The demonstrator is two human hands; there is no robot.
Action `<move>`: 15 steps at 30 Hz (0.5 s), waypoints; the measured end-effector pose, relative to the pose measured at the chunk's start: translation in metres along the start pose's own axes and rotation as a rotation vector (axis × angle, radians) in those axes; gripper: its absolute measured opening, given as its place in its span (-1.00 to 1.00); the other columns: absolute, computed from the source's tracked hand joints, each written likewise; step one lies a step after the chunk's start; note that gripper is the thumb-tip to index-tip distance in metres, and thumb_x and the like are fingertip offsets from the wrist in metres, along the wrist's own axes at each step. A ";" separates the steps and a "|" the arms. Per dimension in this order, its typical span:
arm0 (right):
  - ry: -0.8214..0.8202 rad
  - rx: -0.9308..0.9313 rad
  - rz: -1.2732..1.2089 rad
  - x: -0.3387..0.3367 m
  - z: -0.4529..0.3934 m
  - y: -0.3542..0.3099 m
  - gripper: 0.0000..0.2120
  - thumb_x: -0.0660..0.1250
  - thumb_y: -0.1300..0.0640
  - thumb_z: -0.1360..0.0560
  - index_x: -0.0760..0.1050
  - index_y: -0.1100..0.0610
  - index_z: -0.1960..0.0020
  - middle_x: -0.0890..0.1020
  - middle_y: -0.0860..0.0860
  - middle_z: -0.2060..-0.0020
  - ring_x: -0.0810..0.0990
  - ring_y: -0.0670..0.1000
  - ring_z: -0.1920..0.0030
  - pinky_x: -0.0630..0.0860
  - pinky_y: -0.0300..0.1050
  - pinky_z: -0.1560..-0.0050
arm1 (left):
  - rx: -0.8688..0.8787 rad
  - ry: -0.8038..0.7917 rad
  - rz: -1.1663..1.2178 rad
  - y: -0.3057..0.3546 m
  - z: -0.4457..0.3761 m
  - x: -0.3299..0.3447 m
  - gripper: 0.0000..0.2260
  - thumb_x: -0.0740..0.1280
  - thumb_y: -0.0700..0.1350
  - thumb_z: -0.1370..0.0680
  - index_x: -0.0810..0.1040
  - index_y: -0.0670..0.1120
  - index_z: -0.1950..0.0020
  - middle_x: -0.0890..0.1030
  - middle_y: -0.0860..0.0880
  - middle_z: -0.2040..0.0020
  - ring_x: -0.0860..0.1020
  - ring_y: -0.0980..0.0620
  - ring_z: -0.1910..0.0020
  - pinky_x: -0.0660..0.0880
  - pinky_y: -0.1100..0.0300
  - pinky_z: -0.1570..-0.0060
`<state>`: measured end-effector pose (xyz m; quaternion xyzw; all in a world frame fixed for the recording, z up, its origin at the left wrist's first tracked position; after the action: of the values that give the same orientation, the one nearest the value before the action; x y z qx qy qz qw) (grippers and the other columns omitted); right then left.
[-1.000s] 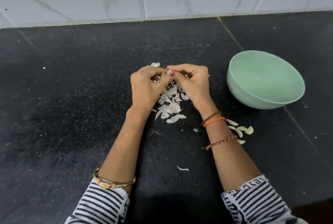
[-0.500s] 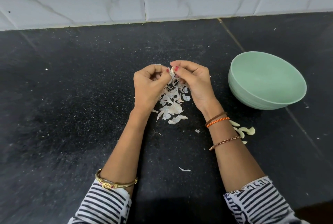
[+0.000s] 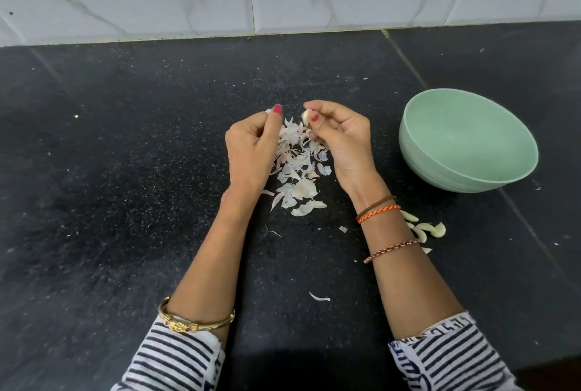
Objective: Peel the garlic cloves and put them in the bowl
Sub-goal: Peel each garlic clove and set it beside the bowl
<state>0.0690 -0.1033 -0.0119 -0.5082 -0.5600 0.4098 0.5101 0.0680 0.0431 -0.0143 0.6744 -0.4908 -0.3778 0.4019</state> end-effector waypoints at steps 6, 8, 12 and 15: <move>-0.030 0.062 -0.052 0.003 0.000 0.007 -0.82 0.27 0.38 -0.50 0.54 0.15 0.04 0.63 -0.08 0.37 0.58 -0.18 0.34 0.50 -0.37 0.28 | 0.054 -0.032 0.038 0.004 0.000 0.004 -0.84 0.34 -0.23 -0.46 0.57 0.02 0.06 0.59 0.11 0.15 0.49 0.19 0.24 0.45 0.30 0.20; -0.028 0.075 -0.059 0.004 -0.001 0.007 -0.85 0.28 0.39 -0.49 0.54 0.19 0.05 0.64 -0.06 0.38 0.58 -0.18 0.35 0.51 -0.36 0.28 | 0.054 -0.077 0.082 0.006 0.000 0.007 -0.84 0.34 -0.25 -0.47 0.58 -0.03 0.03 0.61 0.08 0.15 0.52 0.08 0.20 0.47 0.34 0.19; -0.032 0.084 -0.067 0.004 0.000 0.007 -0.88 0.29 0.37 -0.48 0.55 0.20 0.12 0.63 -0.04 0.40 0.58 -0.17 0.37 0.52 -0.35 0.29 | 0.086 -0.130 0.114 0.009 0.000 0.010 -0.87 0.37 -0.23 -0.46 0.58 -0.04 0.04 0.60 0.06 0.15 0.49 0.14 0.23 0.44 0.38 0.25; -0.030 0.084 -0.079 0.003 -0.001 0.007 -0.89 0.30 0.39 -0.47 0.55 0.23 0.11 0.63 -0.03 0.39 0.58 -0.16 0.37 0.52 -0.35 0.29 | 0.089 -0.122 0.148 0.009 -0.001 0.007 -0.87 0.40 -0.18 -0.43 0.57 0.04 0.09 0.61 0.12 0.20 0.49 0.13 0.23 0.45 0.34 0.26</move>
<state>0.0709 -0.0989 -0.0181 -0.4577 -0.5693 0.4202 0.5383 0.0668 0.0345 -0.0065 0.6293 -0.5790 -0.3654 0.3677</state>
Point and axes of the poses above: each hand's wrist, its own z-axis away from the middle knuckle, its own x-axis out of the palm, y = z × x, the point moved 8 cm from there along -z, towards the middle knuckle
